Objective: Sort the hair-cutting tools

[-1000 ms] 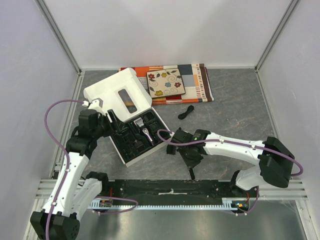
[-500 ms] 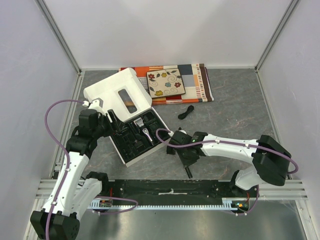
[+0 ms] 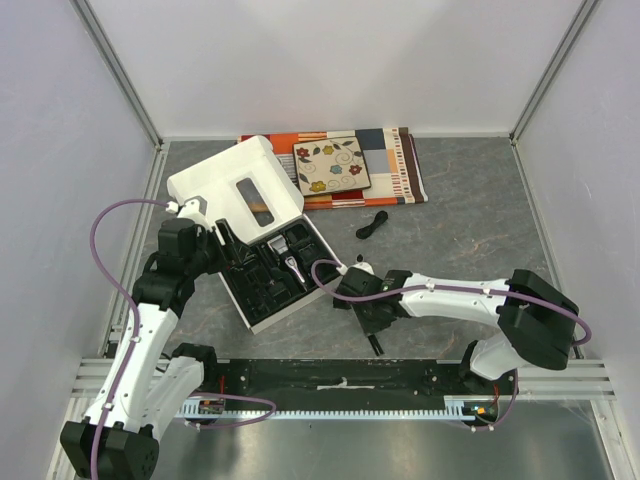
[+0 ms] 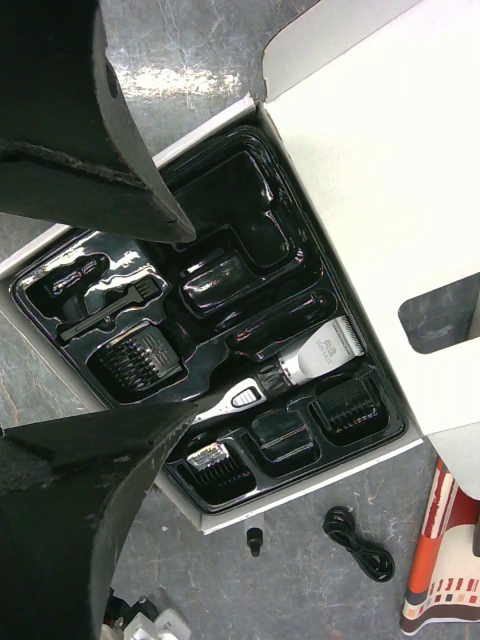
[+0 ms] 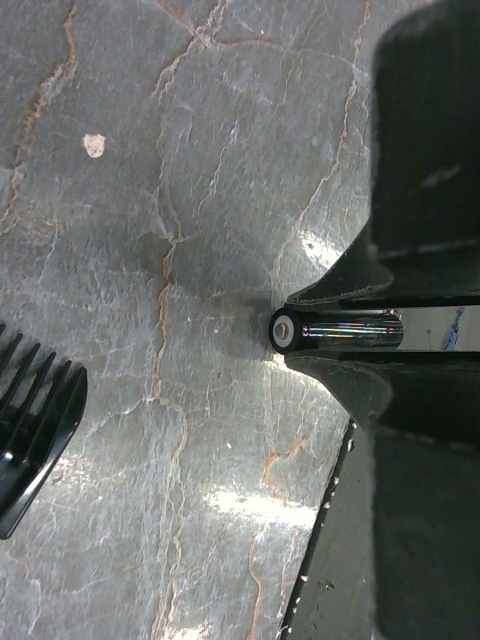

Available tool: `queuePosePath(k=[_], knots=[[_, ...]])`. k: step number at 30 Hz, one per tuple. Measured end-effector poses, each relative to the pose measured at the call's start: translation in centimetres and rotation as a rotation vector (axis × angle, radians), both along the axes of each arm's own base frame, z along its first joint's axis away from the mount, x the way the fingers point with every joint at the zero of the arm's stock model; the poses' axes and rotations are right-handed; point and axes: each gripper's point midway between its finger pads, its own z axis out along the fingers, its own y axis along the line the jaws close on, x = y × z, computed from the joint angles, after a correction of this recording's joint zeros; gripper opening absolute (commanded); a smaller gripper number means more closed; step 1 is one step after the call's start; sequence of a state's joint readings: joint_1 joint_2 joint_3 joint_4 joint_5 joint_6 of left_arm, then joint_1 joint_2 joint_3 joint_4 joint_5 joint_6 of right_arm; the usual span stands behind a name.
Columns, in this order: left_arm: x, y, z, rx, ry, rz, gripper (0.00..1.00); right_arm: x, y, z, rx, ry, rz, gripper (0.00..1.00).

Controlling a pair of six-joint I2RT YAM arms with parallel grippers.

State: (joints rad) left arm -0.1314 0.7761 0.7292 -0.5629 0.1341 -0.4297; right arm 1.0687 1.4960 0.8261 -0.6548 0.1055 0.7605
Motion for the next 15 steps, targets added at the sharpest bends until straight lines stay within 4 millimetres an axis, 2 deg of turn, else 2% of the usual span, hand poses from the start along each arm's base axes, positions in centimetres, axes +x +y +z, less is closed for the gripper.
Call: queuePosePath(k=[2, 7, 8, 15], knots=[[0.0, 0.0, 0.0, 0.0, 0.0, 0.0, 0.71, -0.02, 0.18, 0.0, 0.002, -0.012, 0.001, 0.0], [-0.01, -0.05, 0.0, 0.0, 0.0, -0.002, 0.71, -0.27, 0.71, -0.02, -0.002, -0.05, 0.011, 0.1], [-0.01, -0.05, 0.0, 0.0, 0.0, -0.002, 0.71, -0.32, 0.83, -0.02, -0.002, -0.057, 0.013, 0.17], [-0.05, -0.16, 0.0, 0.0, 0.0, -0.006, 0.71, -0.57, 1.06, -0.15, -0.02, -0.092, 0.017, 0.3]])
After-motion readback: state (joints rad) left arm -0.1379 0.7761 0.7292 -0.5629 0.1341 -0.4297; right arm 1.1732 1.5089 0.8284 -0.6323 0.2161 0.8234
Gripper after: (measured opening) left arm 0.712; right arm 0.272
